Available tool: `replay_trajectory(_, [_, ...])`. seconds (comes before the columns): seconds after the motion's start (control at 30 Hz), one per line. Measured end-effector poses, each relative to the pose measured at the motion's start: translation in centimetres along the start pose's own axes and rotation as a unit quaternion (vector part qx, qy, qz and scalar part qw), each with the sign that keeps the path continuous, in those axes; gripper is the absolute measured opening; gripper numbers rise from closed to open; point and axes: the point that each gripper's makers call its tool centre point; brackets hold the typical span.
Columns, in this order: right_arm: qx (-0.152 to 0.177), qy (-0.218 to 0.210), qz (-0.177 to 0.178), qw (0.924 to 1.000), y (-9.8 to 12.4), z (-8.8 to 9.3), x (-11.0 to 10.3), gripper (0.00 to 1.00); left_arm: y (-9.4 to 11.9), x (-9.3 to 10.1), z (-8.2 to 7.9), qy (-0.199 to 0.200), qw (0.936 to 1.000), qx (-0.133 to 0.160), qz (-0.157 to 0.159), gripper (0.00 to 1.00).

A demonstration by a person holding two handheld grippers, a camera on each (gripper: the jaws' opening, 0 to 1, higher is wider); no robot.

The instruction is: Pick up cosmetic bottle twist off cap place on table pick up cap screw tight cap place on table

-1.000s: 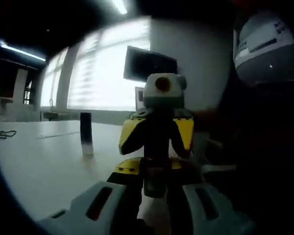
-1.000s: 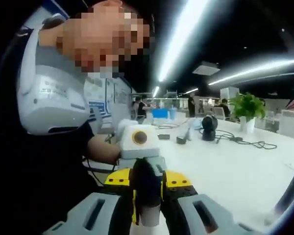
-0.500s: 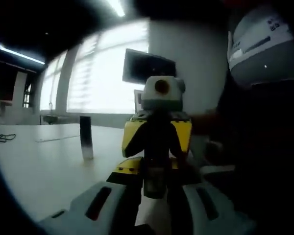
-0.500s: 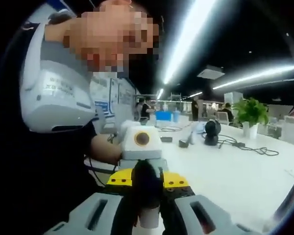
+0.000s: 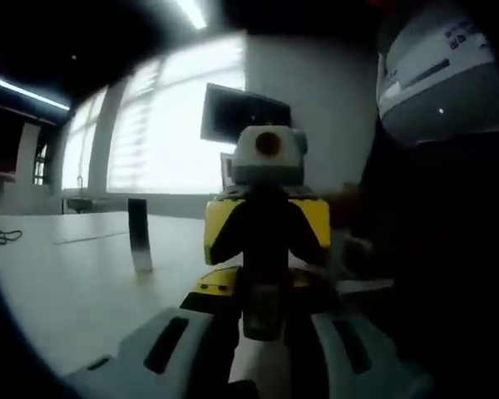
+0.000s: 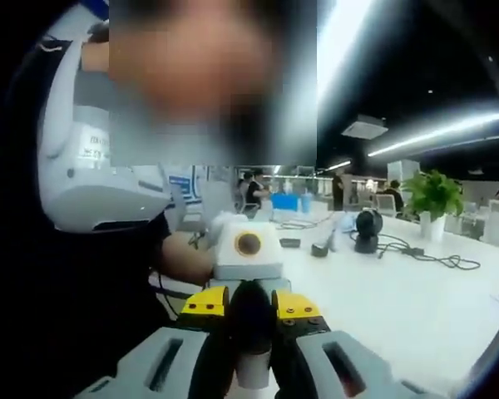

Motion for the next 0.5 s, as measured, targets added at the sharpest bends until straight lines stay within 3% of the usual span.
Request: replay_trajectory(0.5, [0.002, -0.005, 0.001, 1.0000, -0.43, 0.14, 0.20, 0.13, -0.02, -0.18, 0.19, 0.006, 0.9999, -0.004, -0.012, 0.10])
Point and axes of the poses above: the point that each gripper's makers call its tool centre point, and the gripper's own axes: y roughly backward along the fingers, x roughly to its right, z roughly out of its underside, and after that the axes turned 3 degrees about y, right-handed
